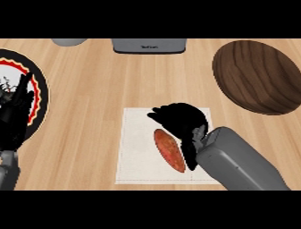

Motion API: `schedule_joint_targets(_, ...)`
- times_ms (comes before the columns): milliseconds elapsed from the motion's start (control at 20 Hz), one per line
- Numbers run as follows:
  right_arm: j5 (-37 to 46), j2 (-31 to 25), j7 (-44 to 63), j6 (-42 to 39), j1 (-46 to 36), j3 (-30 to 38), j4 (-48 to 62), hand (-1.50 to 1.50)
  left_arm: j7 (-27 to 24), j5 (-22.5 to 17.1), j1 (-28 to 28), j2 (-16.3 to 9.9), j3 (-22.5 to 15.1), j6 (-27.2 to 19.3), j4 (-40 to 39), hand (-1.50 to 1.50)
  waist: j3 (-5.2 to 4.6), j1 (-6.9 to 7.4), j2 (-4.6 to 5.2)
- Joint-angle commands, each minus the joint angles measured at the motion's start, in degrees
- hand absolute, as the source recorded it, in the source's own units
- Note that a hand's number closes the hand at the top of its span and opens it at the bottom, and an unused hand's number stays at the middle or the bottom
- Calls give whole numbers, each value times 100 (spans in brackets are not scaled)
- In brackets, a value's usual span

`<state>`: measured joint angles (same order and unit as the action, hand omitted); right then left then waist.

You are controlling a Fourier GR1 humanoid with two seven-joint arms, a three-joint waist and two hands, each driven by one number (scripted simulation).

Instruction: Pick the sweet potato from the placemat and place it in the bowl

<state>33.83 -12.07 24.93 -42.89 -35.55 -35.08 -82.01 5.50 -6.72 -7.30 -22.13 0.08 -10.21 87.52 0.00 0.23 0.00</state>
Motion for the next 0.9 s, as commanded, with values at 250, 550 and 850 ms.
schedule_joint_targets(250, 709, 267, -148, -2, 829, 32, -280, -150, -156, 207, -365, 242, 283, 229, -531, 0, 0, -42, 0)
schedule_joint_targets(550, 1322, 566, -492, 393, 825, 40, 426, -150, 618, 269, 165, 142, 313, 323, 790, 0, 2, 15, -7)
schedule_joint_targets(850, 1422, 842, -862, 85, 623, 293, 1021, 150, 362, 506, -312, 522, 348, 192, 4, 0, 1, -13, 3)
